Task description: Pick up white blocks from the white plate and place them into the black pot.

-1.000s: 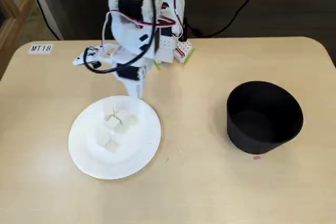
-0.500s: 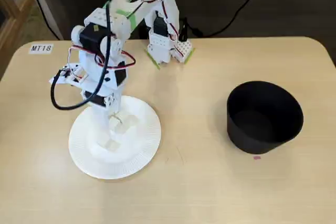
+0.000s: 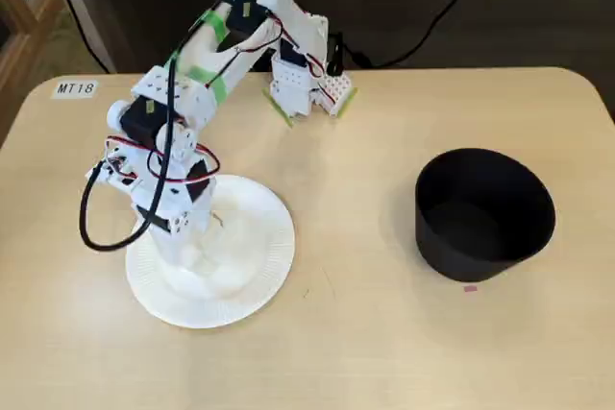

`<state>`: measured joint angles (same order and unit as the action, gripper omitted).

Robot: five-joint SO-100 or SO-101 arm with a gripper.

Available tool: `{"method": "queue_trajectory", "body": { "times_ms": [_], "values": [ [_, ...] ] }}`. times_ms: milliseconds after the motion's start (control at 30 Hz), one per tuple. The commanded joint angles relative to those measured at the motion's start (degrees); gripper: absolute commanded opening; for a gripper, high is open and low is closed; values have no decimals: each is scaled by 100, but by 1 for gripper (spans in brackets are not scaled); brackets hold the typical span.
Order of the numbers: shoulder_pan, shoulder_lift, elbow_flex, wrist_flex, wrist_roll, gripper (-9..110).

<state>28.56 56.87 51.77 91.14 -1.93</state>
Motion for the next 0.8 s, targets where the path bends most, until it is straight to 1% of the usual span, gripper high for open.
{"method": "queue_trajectory", "body": {
  "times_ms": [0, 233, 433, 500, 600, 667, 767],
  "values": [
    [35, -53, -290, 26, 26, 24],
    [26, -378, -457, 26, 53, 24],
    [-18, -817, -923, 26, 9, 24],
    [-18, -1037, -1195, 26, 44, 21],
    [-18, -1389, -1661, 26, 237, 12],
    [9, -1573, -1837, 35, 580, -2],
    [9, -1626, -1881, 132, 519, -2]
  ]
}}
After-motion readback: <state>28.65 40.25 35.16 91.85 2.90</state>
